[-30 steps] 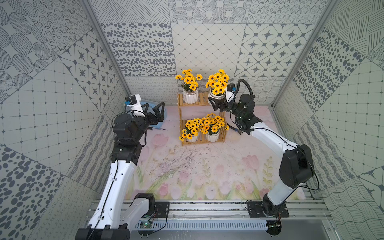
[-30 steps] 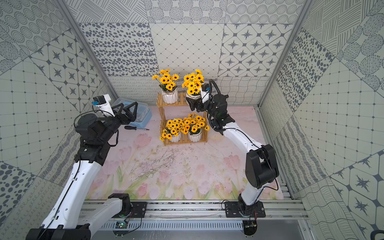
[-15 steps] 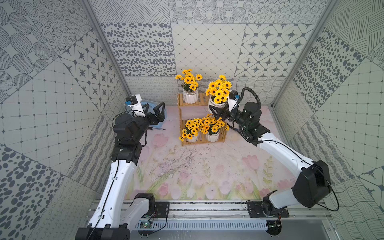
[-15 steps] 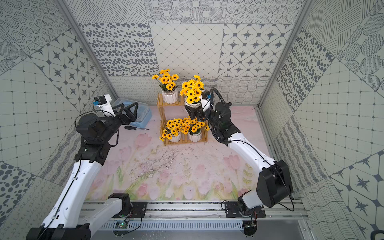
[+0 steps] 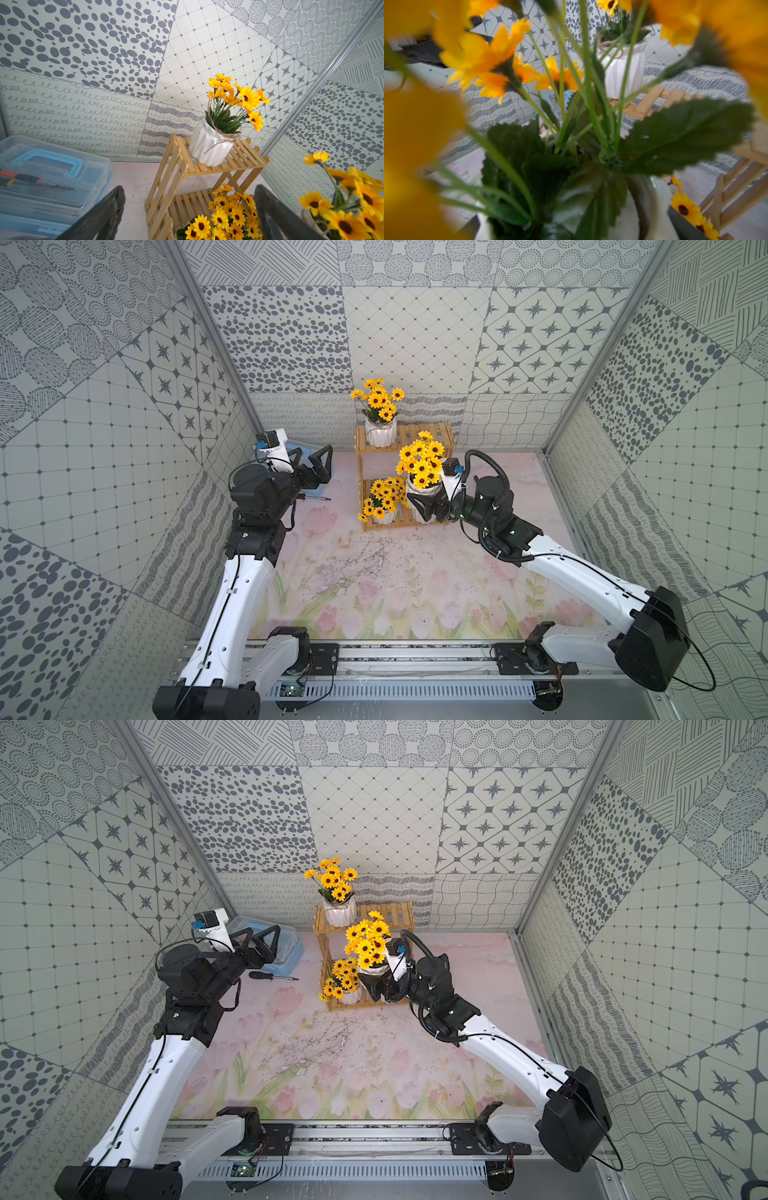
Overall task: Take the sunflower pots off the shelves
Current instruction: Place the sunflower pot at the center of the board.
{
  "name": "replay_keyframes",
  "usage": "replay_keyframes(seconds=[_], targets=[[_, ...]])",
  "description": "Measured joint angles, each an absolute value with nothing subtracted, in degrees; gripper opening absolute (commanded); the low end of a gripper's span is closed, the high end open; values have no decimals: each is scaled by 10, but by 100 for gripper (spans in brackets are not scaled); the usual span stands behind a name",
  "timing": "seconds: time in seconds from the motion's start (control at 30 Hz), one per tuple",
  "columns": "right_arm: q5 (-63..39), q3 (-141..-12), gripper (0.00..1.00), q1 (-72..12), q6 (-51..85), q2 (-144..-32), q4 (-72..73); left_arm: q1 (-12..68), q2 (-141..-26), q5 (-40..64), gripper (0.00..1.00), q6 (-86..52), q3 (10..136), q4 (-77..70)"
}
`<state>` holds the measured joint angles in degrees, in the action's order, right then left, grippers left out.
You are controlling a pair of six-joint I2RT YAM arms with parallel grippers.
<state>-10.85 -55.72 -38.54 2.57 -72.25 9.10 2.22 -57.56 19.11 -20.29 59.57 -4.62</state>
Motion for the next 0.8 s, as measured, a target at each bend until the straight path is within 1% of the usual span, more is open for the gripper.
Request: replay_keyframes(seconds=[0.47, 0.7, 0.8], targets=[[-109, -422, 0, -444, 66, -674, 96, 22, -565, 192, 97, -199, 596, -41], [-105, -342, 0, -463, 98, -668, 159, 22, -556, 193, 97, -199, 595, -41], [-97, -320, 0, -468, 109, -684, 188, 22, -556, 194, 97, -200, 592, -40]])
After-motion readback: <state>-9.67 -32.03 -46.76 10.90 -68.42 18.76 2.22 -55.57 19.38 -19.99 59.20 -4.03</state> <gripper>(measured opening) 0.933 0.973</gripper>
